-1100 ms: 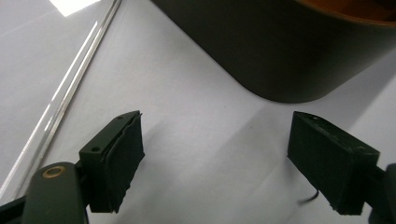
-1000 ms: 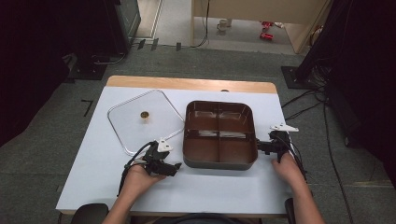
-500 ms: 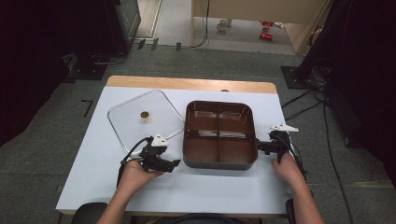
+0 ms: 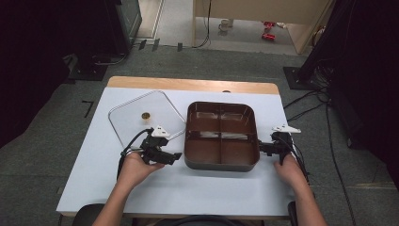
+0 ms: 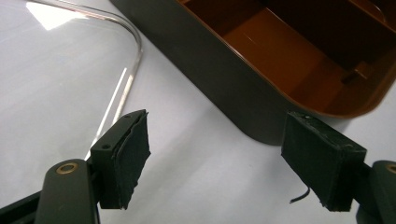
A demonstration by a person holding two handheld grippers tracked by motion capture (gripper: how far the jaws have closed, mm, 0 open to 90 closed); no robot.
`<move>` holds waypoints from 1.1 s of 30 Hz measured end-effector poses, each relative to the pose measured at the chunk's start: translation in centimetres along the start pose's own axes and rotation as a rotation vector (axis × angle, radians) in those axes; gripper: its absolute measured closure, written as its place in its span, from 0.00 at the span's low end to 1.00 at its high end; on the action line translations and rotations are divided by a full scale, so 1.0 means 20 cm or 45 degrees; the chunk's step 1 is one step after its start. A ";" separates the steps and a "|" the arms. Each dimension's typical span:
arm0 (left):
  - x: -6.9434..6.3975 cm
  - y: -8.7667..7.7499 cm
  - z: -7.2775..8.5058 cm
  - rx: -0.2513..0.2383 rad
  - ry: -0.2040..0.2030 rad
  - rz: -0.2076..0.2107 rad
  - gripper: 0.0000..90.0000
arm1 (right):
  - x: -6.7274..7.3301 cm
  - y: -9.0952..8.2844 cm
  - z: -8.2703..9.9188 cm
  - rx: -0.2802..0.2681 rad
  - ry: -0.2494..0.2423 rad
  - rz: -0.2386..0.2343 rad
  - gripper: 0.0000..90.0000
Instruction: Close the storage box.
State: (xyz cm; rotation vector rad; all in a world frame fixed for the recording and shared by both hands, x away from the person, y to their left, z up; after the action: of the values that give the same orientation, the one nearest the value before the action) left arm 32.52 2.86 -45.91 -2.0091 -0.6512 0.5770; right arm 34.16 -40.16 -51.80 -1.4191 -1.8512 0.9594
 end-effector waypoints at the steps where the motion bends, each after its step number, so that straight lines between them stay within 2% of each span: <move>1: 0.01 0.00 -0.01 0.000 0.001 -0.007 0.26 | 0.00 0.00 0.00 0.000 0.000 0.000 0.14; 6: 0.06 -0.02 -0.04 -0.001 -0.010 -0.026 0.27 | 0.00 0.00 0.00 0.000 0.001 0.000 0.14; 14: 0.11 -0.02 -0.11 -0.004 -0.017 -0.032 0.34 | 0.00 0.00 0.00 0.000 0.000 0.000 0.14; 22: 0.15 -0.02 -0.14 0.001 -0.026 -0.024 0.34 | 0.00 0.00 0.00 0.000 0.001 0.000 0.14; 24: 0.16 -0.02 -0.15 0.019 -0.013 -0.068 0.34 | 0.00 0.00 0.00 0.000 0.000 0.000 0.14; 25: 0.17 -0.02 -0.15 0.019 -0.008 -0.073 0.34 | 0.00 0.00 0.00 -0.001 -0.001 0.000 0.14; 31: 0.22 -0.02 -0.18 -0.001 -0.010 -0.060 0.35 | 0.00 0.00 0.00 -0.001 -0.001 0.000 0.14; 33: 0.24 -0.01 -0.19 -0.007 -0.012 -0.035 0.35 | 0.00 0.00 0.00 -0.001 -0.001 0.000 0.14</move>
State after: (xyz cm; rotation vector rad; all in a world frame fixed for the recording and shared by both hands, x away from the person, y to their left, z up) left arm 38.44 3.81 -44.62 -2.0002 -0.6859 0.5691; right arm 34.16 -40.16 -51.80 -1.4195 -1.8520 0.9595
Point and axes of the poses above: each handheld gripper's, and its own axes: y roughly forward along the jaws, z roughly out of its underside, x roughly to its left, the point moved 2 cm from there along y, roughly forward along the jaws, and after that the axes turned 13 degrees about x, right-handed, at the moved point
